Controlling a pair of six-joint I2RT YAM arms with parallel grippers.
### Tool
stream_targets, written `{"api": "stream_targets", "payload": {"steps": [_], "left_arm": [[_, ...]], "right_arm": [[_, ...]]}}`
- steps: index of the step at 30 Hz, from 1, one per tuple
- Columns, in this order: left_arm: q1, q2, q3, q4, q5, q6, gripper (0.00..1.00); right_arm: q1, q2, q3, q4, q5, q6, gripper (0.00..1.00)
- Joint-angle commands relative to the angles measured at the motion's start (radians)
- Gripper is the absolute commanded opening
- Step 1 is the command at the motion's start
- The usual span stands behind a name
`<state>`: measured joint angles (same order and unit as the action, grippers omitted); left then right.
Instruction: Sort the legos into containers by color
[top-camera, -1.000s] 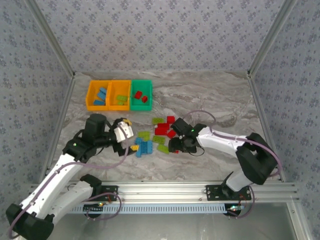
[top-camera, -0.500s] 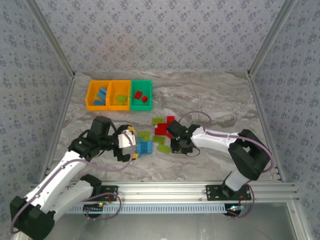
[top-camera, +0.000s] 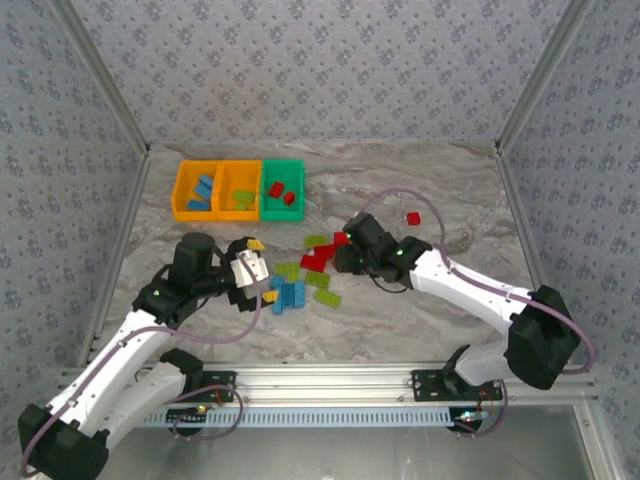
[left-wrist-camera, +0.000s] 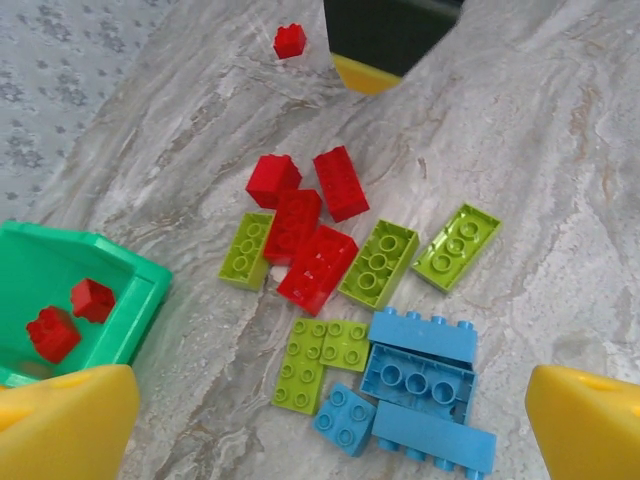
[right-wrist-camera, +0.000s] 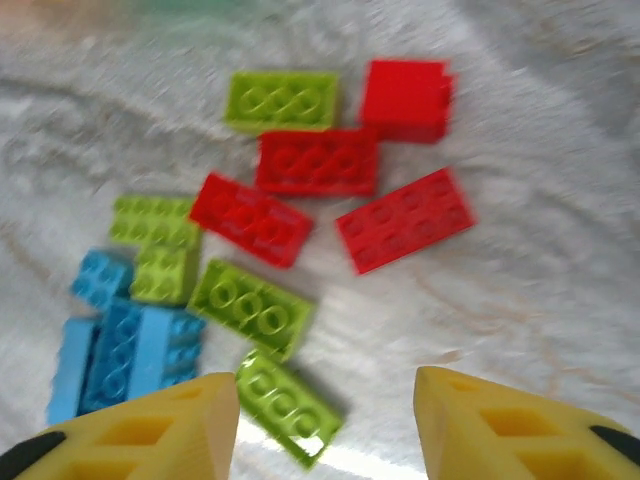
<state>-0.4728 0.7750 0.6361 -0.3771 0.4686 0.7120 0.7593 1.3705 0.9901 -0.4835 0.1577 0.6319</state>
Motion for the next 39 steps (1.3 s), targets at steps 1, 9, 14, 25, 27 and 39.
{"api": "stream_targets", "payload": {"steps": [1, 9, 14, 25, 27, 39], "left_arm": [[0.004, -0.011, -0.006, 0.045, 0.008, -0.033, 0.99], [0.004, 0.015, -0.004, 0.053, 0.046, -0.018, 0.99], [0.003, 0.013, -0.009, 0.046, 0.044, -0.005, 0.99], [0.004, 0.015, -0.013, 0.047, 0.061, 0.002, 0.99], [0.004, 0.015, -0.013, 0.049, 0.064, 0.003, 0.99], [0.003, 0.02, -0.012, 0.051, 0.079, 0.004, 0.99]], "right_arm": [[-0.155, -0.021, -0.036, -0.08, 0.119, -0.017, 0.65], [-0.514, 0.121, 0.026, 0.078, 0.011, -0.218, 0.98], [-0.569, 0.365, 0.239, 0.035, -0.022, -0.327, 1.0], [-0.62, 0.672, 0.486, -0.105, -0.057, -0.409, 0.76], [-0.628, 0.68, 0.493, -0.113, -0.105, -0.409, 0.68], [-0.632, 0.67, 0.515, -0.168, -0.082, -0.449, 0.41]]}}
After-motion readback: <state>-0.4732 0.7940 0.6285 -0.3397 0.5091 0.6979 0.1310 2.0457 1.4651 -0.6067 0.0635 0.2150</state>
